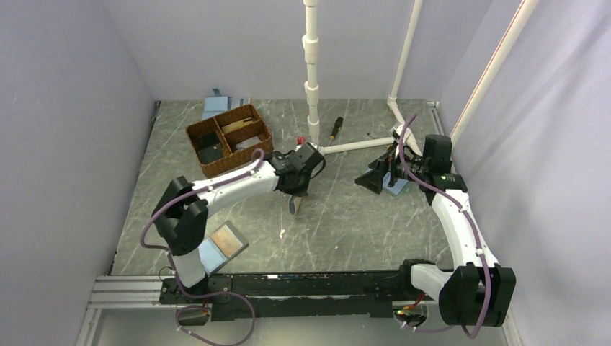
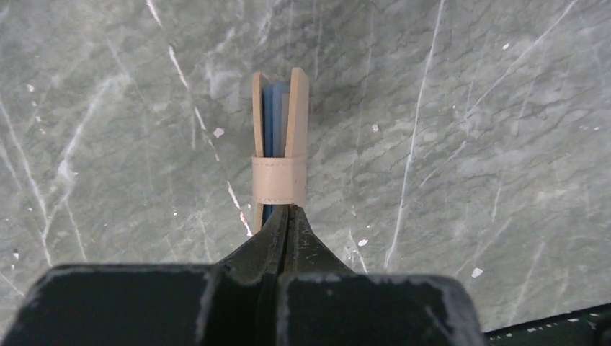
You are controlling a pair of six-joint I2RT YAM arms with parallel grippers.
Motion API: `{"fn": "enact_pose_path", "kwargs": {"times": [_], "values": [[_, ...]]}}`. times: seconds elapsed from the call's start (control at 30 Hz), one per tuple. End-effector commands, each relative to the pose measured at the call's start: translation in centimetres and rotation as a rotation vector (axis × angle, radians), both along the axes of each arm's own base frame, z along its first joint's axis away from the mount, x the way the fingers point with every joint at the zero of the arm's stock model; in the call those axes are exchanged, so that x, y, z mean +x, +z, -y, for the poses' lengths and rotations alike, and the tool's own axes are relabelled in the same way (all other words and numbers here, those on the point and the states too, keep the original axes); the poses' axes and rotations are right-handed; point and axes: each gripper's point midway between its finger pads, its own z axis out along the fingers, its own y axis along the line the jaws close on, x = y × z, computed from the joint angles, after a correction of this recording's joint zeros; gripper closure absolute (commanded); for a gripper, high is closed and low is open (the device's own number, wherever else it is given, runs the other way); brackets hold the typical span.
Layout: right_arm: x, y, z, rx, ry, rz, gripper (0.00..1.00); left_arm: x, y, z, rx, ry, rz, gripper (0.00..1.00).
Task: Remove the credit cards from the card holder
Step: Place the card holder at the center of the board.
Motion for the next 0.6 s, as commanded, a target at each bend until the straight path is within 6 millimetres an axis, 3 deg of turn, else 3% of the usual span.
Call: {"fn": "enact_pose_path", "kwargs": {"times": [0.0,0.13,0.3,0.37,0.4,0.43,0.57], "values": [[0.2,0.4,-0.2,-0.006,0.021,0.036,0.00,0.1,-1.5,0.8,0.086,-0.005,0.035,1.00],[0.3,0.2,-0.1,-0.007,0.019,0.029,0.00,-0.7,-4.5,1.2,0.125,0.000,-0.014,1.00],[0.3,0.2,-0.1,-0.009,0.019,0.032,0.00,-1.7,-5.7,3.9,0.045,-0.045,-0.057,0.99],[0.3,0.2,-0.1,-0.009,0.019,0.029,0.00,-2.0,-6.2,4.5,0.013,-0.052,-0.080,0.88],[0.3,0.1,-0.1,-0.010,0.019,0.028,0.00,-2.2,-6.4,4.7,0.002,-0.050,-0.088,0.76],[0.3,0.1,-0.2,-0.010,0.022,0.026,0.00,-2.3,-6.4,4.8,-0.011,-0.049,-0.091,0.70],[0.4,-0.2,-0.1,-0.014,0.022,0.015,0.00,-2.4,-5.0,5.0,-0.081,-0.044,-0.059,0.57]]}}
